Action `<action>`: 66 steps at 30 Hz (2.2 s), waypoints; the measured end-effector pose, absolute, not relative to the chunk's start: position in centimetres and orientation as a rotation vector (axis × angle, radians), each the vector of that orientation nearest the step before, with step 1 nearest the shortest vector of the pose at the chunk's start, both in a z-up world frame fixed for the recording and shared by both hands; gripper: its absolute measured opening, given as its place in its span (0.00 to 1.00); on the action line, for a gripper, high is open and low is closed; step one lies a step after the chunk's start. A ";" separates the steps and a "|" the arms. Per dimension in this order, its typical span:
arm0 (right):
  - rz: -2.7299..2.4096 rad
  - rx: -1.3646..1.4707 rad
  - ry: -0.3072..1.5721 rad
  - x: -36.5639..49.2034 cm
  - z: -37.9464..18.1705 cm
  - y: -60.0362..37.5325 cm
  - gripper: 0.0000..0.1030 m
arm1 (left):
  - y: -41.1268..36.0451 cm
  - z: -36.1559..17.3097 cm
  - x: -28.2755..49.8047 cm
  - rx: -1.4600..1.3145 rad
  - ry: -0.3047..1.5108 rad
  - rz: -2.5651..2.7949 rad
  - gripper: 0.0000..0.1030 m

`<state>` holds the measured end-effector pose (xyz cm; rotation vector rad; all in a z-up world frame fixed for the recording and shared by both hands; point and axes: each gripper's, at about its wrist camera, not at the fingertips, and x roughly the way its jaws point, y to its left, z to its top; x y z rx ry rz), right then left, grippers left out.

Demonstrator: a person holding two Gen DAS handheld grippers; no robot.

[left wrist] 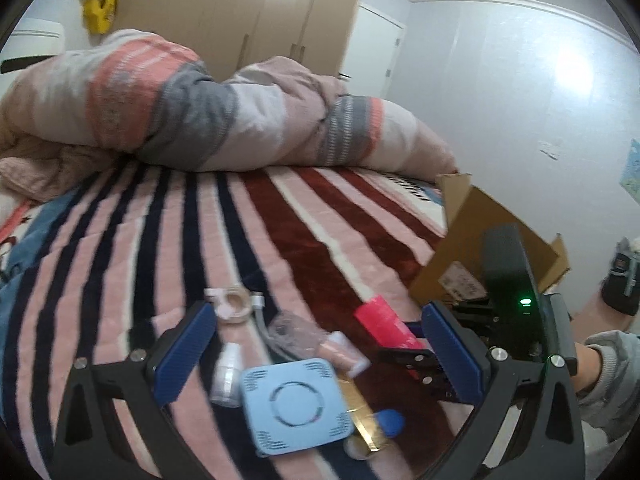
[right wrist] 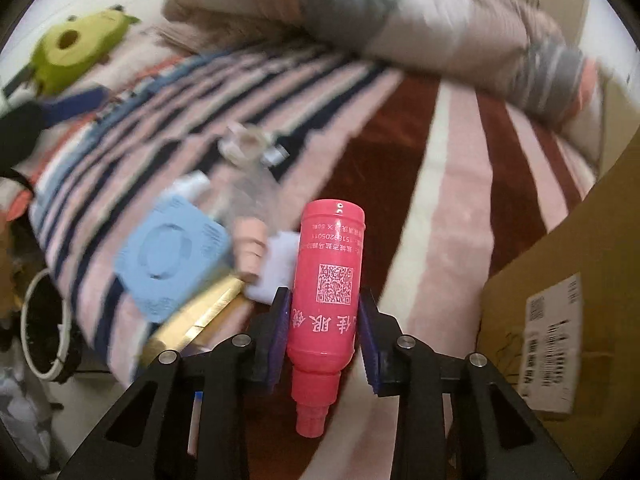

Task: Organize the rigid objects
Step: 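Carry the red bottle into the cardboard box and open the right gripper, then grasp the light blue square device with the right gripper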

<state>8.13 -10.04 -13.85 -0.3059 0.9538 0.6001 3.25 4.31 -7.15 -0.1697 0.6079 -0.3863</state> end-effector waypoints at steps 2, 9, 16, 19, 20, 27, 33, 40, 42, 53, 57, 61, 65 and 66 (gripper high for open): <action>0.654 -0.297 0.859 6.8 -11.6 -10.1 0.27 | 3.6 -6.7 3.3 -0.189 0.610 -0.436 0.99; 0.779 -0.281 0.624 3.4 -4.9 -10.4 0.26 | 0.3 -2.6 3.8 -0.188 0.574 -0.590 0.73; 0.795 -0.187 0.513 3.3 -0.8 -14.2 0.26 | -3.6 2.8 3.3 -0.121 0.498 -0.657 0.28; 0.791 -0.143 0.470 3.3 1.1 -16.7 0.26 | -6.0 5.3 3.1 -0.072 0.456 -0.673 0.28; 0.785 -0.124 0.455 3.3 1.9 -17.8 0.26 | -6.6 6.0 3.2 -0.060 0.448 -0.680 0.28; 0.707 -0.082 0.403 4.1 5.4 -24.1 0.26 | -12.8 10.2 4.7 0.013 0.409 -0.761 0.28; 0.649 -0.047 0.517 6.4 4.3 -27.8 0.26 | -16.7 8.4 8.8 -0.009 0.530 -0.831 0.28; 0.646 -0.024 0.752 9.9 -0.5 -28.7 0.26 | -18.8 3.4 11.9 -0.025 0.760 -0.855 0.30; 0.643 -0.037 0.798 10.3 -1.5 -28.6 0.26 | -19.1 2.5 12.1 -0.006 0.794 -0.834 0.32; 0.635 -0.027 0.704 7.9 0.3 -28.0 0.43 | -13.3 5.3 10.3 -0.029 0.646 -0.670 0.74; 0.702 -0.051 0.609 6.3 1.9 -25.7 0.53 | -9.0 6.4 9.1 -0.043 0.590 -0.572 0.79; 0.804 -0.090 0.564 4.8 2.7 -21.9 0.56 | -4.5 6.3 7.6 -0.038 0.556 -0.457 0.83; 0.926 -0.103 0.611 4.1 1.3 -17.5 0.56 | -0.2 4.7 5.9 -0.037 0.564 -0.355 0.84; 0.950 -0.111 0.632 4.3 0.5 -16.2 0.56 | 0.7 4.1 5.7 -0.034 0.570 -0.334 0.84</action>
